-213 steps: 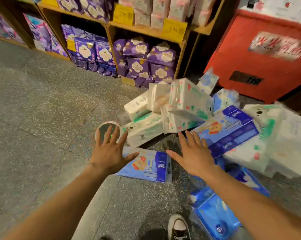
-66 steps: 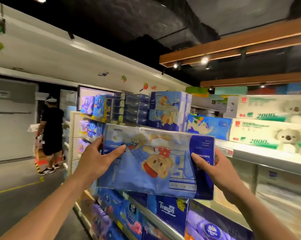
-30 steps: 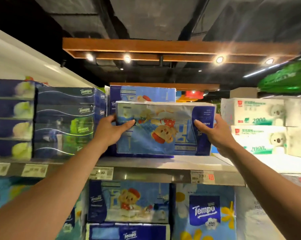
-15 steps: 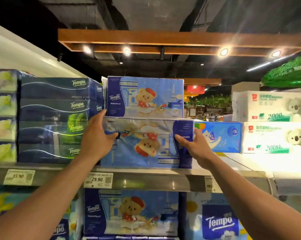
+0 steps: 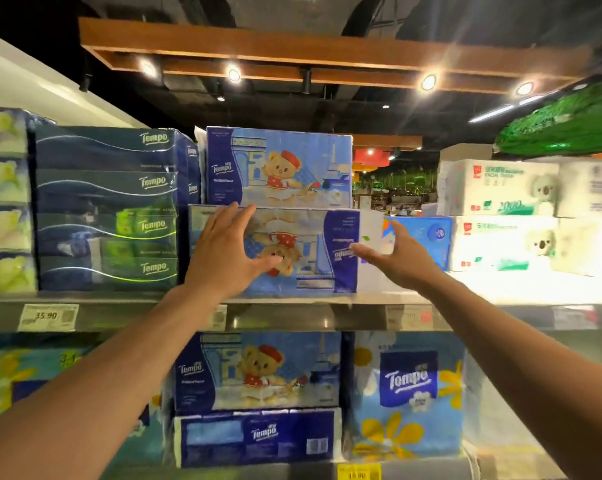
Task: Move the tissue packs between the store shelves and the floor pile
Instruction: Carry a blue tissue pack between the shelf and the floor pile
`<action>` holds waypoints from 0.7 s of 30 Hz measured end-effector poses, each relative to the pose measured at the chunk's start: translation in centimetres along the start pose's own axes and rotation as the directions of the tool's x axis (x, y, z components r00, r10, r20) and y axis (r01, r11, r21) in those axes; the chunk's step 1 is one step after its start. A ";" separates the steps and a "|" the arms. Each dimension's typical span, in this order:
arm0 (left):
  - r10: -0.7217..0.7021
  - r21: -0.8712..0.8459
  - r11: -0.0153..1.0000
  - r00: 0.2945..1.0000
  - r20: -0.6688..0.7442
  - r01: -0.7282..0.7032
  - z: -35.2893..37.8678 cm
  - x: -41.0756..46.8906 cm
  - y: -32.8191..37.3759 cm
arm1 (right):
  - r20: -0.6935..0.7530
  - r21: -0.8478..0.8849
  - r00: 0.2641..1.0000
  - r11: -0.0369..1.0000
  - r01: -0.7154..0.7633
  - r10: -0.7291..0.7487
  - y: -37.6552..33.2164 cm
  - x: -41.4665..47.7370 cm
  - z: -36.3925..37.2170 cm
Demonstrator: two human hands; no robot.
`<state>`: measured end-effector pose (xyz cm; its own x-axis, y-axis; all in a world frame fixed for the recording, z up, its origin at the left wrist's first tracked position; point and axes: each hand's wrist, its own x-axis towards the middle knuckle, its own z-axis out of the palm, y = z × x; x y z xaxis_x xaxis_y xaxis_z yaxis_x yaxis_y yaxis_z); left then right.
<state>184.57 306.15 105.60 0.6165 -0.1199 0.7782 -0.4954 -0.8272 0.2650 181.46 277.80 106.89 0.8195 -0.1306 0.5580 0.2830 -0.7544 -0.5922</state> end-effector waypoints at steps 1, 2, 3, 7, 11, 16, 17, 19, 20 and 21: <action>0.026 -0.041 0.999 1.000 0.012 -0.026 -0.1 -0.4 0.8 | -0.002 -0.044 1.000 0.999 0.003 -0.003 0.3 -1.2 -1.1; 0.060 -0.075 0.995 0.998 0.023 -0.059 0.0 -0.8 1.7 | 0.002 -0.087 1.000 0.996 0.006 -0.006 0.6 -2.7 -2.1; 0.092 -0.100 0.991 0.995 0.045 -0.087 0.3 -1.4 2.7 | 0.004 -0.135 1.000 0.991 0.009 -0.008 1.1 -4.2 -3.1; 0.189 -0.176 0.972 0.961 0.201 -0.154 2.3 -4.2 8.3 | 0.020 -0.403 1.000 0.915 0.016 -0.008 4.8 -10.9 -8.1; 0.315 -0.250 0.937 0.898 0.308 -0.242 4.3 -7.1 16.0 | 0.017 -0.572 0.999 0.820 -0.013 0.028 8.5 -17.5 -14.9; 0.541 -0.365 0.829 0.773 0.331 -0.423 7.2 -13.8 31.4 | -0.063 -0.678 0.989 0.721 -0.143 0.136 13.2 -29.9 -27.4; 0.578 -0.371 0.806 0.749 0.324 -0.462 7.8 -15.6 34.9 | -0.066 -0.698 0.985 0.697 -0.161 0.161 14.3 -32.7 -30.1; 0.640 -0.368 0.765 0.687 0.344 -0.529 9.5 -19.3 41.9 | -0.059 -0.740 0.968 0.640 -0.207 0.245 16.2 -38.6 -35.5; 0.669 -0.375 0.742 0.650 0.361 -0.555 10.3 -21.3 45.4 | -0.059 -0.763 0.954 0.603 -0.234 0.295 17.2 -41.7 -38.1; 0.706 -0.400 0.708 0.605 0.368 -0.582 11.3 -23.4 48.9 | -0.074 -0.789 0.933 0.552 -0.271 0.352 18.5 -44.8 -40.6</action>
<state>152.82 262.29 93.94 0.2484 -0.8589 0.4478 -0.9545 -0.2958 -0.0378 129.73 243.62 94.50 0.8272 -0.4351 0.3556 -0.4590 -0.8882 -0.0191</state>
